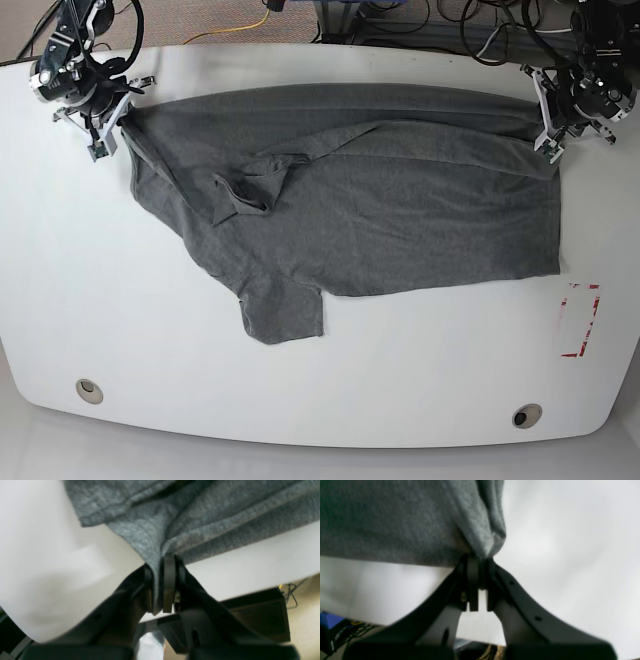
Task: Layout the t-shirt on the table in an organized manner, then fold the t-shirt properly
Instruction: 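Drag the shirt with both grippers away from the red mark, then release the right gripper and move it onto the folded sleeve area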
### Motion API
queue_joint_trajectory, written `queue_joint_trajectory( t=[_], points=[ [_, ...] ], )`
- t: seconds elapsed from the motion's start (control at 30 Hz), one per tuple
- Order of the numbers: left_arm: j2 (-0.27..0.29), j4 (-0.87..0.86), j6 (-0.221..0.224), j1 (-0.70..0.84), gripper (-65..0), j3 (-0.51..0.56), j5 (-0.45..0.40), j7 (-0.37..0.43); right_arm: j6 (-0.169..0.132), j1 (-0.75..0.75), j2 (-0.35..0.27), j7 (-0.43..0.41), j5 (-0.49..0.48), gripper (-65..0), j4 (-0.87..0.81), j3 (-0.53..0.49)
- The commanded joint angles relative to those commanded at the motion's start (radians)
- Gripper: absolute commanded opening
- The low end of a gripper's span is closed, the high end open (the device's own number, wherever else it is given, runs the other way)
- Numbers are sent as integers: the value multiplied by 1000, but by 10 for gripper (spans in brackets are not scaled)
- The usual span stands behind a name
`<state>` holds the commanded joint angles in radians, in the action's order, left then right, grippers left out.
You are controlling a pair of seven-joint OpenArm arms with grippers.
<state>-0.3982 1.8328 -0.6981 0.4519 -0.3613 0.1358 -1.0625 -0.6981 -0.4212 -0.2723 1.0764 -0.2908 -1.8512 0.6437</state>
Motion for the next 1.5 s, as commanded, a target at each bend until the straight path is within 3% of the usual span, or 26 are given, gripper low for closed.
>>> queue_joint_trajectory(
  t=[0.5,0.67,0.7,0.8,0.9,0.97,1.17,1.5],
  points=[
    [0,0,0,71,-637,0,-6,-2,0,-97,25,0,-5,-644,-31,63],
    [-32,0,0,66,-485,0,-2,-64,0,-94,25,0,0,-636,-31,64],
    [-40,0,0,64,-435,0,0,-78,0,-94,25,0,0,-617,-31,63],
    [-44,12,0,55,-308,0,0,-86,0,-92,25,0,-2,-466,-31,66],
    [-44,29,0,40,-292,0,0,-100,0,-91,25,0,-3,-342,-40,68],
    [-55,35,0,37,-289,0,0,-124,0,-91,25,0,-3,-309,-54,68],
    [-81,77,0,-6,-286,0,2,-180,0,-91,25,5,-3,-281,-138,66],
    [-130,103,0,-115,-286,0,9,-262,0,51,8,103,-3,-282,-170,63]
  ],
)
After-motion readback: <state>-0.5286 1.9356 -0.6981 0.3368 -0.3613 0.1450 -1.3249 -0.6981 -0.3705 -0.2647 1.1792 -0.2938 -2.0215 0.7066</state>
